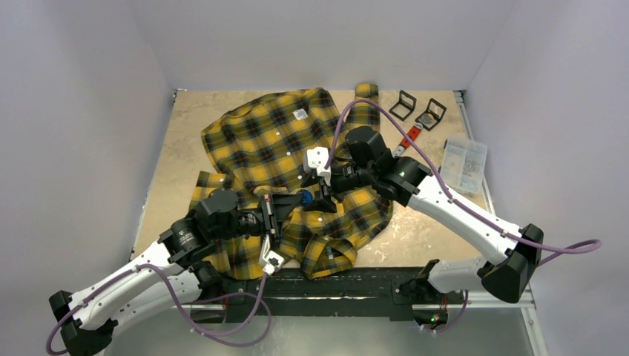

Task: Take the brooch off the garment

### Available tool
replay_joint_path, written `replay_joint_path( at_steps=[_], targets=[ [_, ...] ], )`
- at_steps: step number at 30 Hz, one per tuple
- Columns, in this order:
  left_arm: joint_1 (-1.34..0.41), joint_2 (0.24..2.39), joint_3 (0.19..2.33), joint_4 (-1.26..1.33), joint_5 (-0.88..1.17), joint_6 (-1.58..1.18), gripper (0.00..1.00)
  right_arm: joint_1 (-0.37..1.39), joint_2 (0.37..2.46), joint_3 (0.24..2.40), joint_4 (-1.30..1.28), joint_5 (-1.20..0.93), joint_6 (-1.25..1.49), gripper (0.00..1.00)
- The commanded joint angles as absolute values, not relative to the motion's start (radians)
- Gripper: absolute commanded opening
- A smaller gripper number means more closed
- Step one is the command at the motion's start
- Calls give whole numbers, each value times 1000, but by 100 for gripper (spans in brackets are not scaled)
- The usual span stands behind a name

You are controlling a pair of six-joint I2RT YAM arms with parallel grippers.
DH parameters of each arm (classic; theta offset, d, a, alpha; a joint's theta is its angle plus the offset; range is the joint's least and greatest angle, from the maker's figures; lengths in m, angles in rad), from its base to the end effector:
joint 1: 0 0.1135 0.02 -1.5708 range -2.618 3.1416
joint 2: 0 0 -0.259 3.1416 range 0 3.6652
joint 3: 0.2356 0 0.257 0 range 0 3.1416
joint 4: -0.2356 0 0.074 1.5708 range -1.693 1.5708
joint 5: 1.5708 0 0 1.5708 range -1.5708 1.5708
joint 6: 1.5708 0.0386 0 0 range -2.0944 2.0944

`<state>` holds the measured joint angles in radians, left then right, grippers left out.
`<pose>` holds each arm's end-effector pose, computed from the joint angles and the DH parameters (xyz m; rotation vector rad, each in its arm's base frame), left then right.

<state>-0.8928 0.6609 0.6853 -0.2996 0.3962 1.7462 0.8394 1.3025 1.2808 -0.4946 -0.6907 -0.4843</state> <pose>0.0946 -0.1413 0.3088 1.8213 0.1837 0.2361 0.1772 0.2343 0.3666 -1.5936 1.3490 0.9338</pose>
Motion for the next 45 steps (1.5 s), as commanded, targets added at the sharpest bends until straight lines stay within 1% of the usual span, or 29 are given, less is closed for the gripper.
replay_joint_path(
  at_steps=[1,5,8,10,21,29,30,32,35,39,41,45],
  targets=[
    [-901,653,718,-267,410,1742,0,845,1300,1318,-479,-700,-470,59],
    [-901,653,718,-271,412,1742,0,845,1298,1313,-476,-704,-468,58],
    [-900,654,718,-273,416,1743,0,845,1299,1315,-474,-711,-465,61],
    [-902,656,718,-273,418,1744,0,845,1299,1316,-472,-718,-463,61],
    [-906,666,716,-266,420,1752,0,845,1310,1319,-474,-742,-459,57],
    [-908,676,719,-277,423,1754,0,845,1308,1316,-471,-744,-453,49],
    [-909,678,719,-277,423,1754,0,845,1307,1316,-471,-742,-451,47],
    [-908,683,718,-269,414,1741,1,845,1308,1315,-466,-741,-446,40],
    [-908,684,727,-283,389,1696,16,843,1310,1312,-454,-757,-426,37],
    [-904,658,741,-365,303,1554,47,817,1325,1321,-494,-739,-434,34],
    [-878,634,739,-416,277,1471,53,771,1340,1333,-517,-748,-435,34],
    [-747,585,756,-466,306,1225,57,611,1396,1380,-544,-742,-434,33]
  ],
)
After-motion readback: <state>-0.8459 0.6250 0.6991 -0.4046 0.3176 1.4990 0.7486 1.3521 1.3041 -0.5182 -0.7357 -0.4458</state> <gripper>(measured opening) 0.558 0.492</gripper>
